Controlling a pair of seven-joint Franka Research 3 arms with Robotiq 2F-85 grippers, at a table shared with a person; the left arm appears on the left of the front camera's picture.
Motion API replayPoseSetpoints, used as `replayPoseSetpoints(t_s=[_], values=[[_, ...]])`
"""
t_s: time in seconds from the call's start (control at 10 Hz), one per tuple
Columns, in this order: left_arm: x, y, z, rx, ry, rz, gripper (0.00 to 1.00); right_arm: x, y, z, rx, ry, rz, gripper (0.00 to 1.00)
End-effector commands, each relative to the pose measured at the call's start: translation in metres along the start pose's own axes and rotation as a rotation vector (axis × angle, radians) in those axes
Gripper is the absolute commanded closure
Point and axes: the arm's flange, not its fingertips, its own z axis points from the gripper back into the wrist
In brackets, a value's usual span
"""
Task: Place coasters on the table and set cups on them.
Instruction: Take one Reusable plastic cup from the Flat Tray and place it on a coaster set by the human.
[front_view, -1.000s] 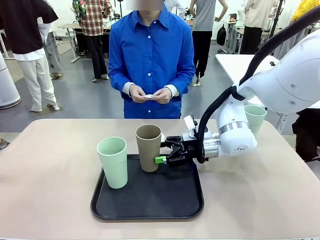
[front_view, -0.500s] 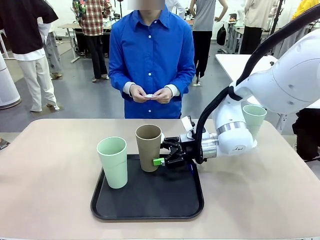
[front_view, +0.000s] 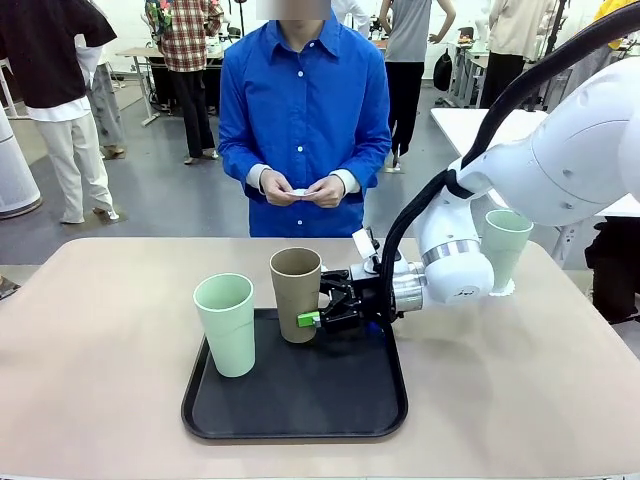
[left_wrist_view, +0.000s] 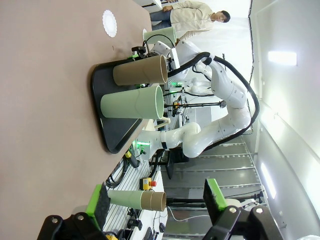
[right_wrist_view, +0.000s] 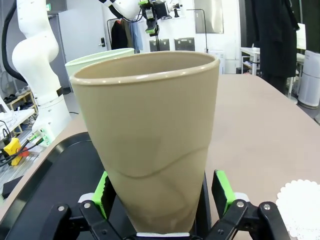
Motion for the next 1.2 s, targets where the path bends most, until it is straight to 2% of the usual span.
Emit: replayPoseSetpoints(t_s=[0.0, 0.5, 0.8, 0.9, 1.1], values=[[-0.0004, -0.0021, 0.0005, -0.006, -0.005, -0.006, 0.00, -0.0015, -0.0093, -0.0092, 0.017, 0.023, -0.022, 0.00], [-0.0004, -0.0021, 0.0005, -0.006, -0.005, -0.006, 0.00, -0.0010, -0.0097, -0.0143, 0.051, 0.036, -0.012, 0.00], [-0.0004, -0.0021, 0.0005, -0.006, -0.005, -0.006, 0.00, -0.0021, -0.0090, -0.0139, 0.070, 0.040, 0.003, 0.89], [-0.0004, -0.0021, 0.0005, -0.006, -0.005, -0.006, 0.00, -0.0027, -0.0092, -0.0135, 0.067, 0.040, 0.003, 1.00], [-0.0004, -0.0021, 0.0005, -0.006, -0.005, -0.006, 0.00, -0.0027, -0.0090, -0.0128, 0.064, 0.041, 0.006, 1.00]])
